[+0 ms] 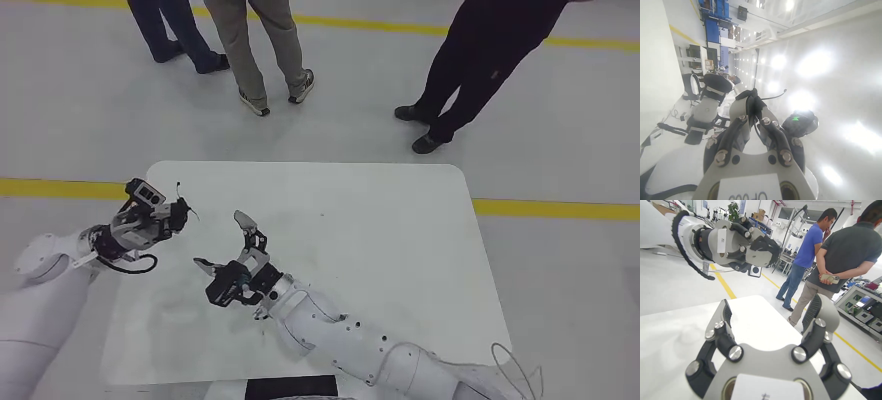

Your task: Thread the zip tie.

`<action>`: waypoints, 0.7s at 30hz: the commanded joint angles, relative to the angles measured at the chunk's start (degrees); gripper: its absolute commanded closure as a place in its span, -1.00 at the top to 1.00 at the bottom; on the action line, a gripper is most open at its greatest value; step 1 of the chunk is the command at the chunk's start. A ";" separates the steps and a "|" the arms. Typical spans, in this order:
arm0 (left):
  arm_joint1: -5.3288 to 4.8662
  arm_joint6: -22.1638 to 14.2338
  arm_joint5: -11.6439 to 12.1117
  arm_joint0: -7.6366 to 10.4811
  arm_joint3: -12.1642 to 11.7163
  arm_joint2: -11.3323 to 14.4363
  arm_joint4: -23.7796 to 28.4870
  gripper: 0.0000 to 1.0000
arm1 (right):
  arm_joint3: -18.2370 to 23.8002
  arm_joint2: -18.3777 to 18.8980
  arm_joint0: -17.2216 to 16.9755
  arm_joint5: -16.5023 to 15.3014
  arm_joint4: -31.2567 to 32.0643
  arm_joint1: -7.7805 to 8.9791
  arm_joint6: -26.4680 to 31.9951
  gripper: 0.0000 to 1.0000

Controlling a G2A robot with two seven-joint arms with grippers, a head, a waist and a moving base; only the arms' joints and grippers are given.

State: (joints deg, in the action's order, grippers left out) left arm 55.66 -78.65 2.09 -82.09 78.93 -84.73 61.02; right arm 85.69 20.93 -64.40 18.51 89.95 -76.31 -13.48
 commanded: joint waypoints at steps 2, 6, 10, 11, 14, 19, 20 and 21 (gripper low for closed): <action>0.23 -0.99 -4.57 -0.21 -0.25 0.96 5.09 -1.00 | -0.92 -1.11 1.70 0.31 0.00 0.28 -1.38 1.00; 0.26 -0.99 -8.27 -0.23 -1.42 1.98 7.85 -1.00 | -1.28 -1.68 3.11 0.97 0.00 0.74 -3.05 1.00; 0.45 -0.99 -11.63 -0.21 -2.11 3.20 11.82 -1.00 | -1.66 -1.60 4.44 0.97 0.00 1.29 -5.39 1.00; 0.42 -0.99 -11.91 -0.13 -1.99 3.60 11.54 -1.00 | -1.70 -1.63 4.68 0.97 0.00 1.44 -5.93 1.00; 0.35 -0.99 -11.23 -0.01 -2.10 3.77 10.56 -1.00 | -1.87 -1.80 4.94 0.97 0.00 1.57 -5.78 1.00; 0.40 -0.23 -11.33 -0.05 -1.86 3.93 10.68 -1.00 | -1.73 -1.50 4.71 0.89 0.00 1.55 -5.61 1.00; 0.48 0.49 -11.93 -0.15 -1.39 4.27 11.04 -1.00 | -1.65 -1.19 4.68 0.91 0.00 1.55 -5.65 1.00; 0.56 1.02 -12.65 -0.28 -1.24 4.46 11.83 -1.00 | -1.65 -0.90 4.79 0.97 0.00 1.57 -5.91 1.00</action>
State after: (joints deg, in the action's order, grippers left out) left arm 56.14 -78.43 -9.81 -82.24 77.46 -80.52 72.13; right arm 84.01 19.74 -59.68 19.43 89.95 -74.76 -19.18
